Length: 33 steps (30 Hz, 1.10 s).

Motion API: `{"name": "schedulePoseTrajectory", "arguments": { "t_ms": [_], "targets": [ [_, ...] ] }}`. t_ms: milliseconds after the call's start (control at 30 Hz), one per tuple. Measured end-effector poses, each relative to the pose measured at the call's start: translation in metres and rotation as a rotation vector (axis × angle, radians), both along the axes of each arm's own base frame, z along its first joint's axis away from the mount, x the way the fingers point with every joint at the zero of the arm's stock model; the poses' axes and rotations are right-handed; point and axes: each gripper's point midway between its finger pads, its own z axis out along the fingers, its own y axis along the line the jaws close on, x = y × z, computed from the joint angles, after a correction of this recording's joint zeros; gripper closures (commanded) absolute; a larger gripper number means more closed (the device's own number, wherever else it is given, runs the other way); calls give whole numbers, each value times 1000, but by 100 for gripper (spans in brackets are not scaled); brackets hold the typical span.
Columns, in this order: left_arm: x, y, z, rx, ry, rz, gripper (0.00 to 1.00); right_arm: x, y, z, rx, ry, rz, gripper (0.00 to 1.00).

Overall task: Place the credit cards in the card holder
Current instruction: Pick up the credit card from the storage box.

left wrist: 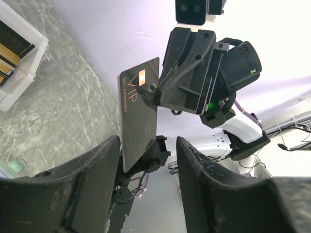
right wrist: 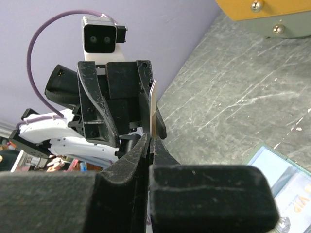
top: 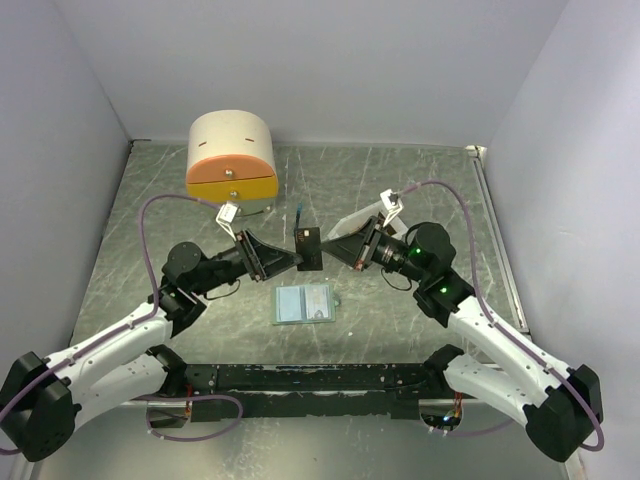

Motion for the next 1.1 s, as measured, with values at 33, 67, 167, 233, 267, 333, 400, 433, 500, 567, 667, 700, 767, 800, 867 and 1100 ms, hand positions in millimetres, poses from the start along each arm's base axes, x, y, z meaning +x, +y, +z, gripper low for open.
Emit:
{"name": "schedulePoseTrajectory", "arguments": {
  "t_ms": [33,67,167,233,267,333,400,433,500,567,667,700,767,800,867,1100],
  "targets": [
    [0,0,0,-2,0,0,47,-1,1,-1,0,4,4,100],
    [0,0,0,-5,-1,0,51,-1,2,-2,-1,7,7,100],
    [0,0,-3,-6,5,-1,72,-4,5,-6,-7,16,18,100],
    [0,0,-5,-10,8,-2,86,-5,6,-7,-9,17,23,100],
    [0,0,-7,-10,9,-2,92,-5,7,-7,-10,17,25,100],
    [-1,0,-8,-16,11,-4,93,-5,6,-9,-17,17,21,100],
    [-1,0,-6,-21,2,-5,93,-3,6,-13,-28,26,16,96],
    [-1,0,-6,-20,2,-4,93,-3,6,-14,-32,25,14,89],
    [-1,0,-10,-9,9,-3,93,-2,6,-16,-42,30,6,72],
    [0,1,-16,15,19,4,93,0,5,-22,-59,42,-7,63],
    [2,3,-30,67,47,23,93,3,-1,-32,-101,58,-49,55],
    [2,4,-35,86,54,32,93,5,-3,-35,-116,62,-65,53],
    [4,7,-47,130,79,51,93,8,-7,-41,-145,71,-91,51],
    [5,8,-54,156,95,61,93,9,-9,-47,-168,82,-104,50],
    [6,11,-67,199,121,73,93,12,-11,-58,-204,101,-120,50],
    [1,14,-82,254,150,61,93,6,-2,-79,-259,123,-67,39]
  ]
}}
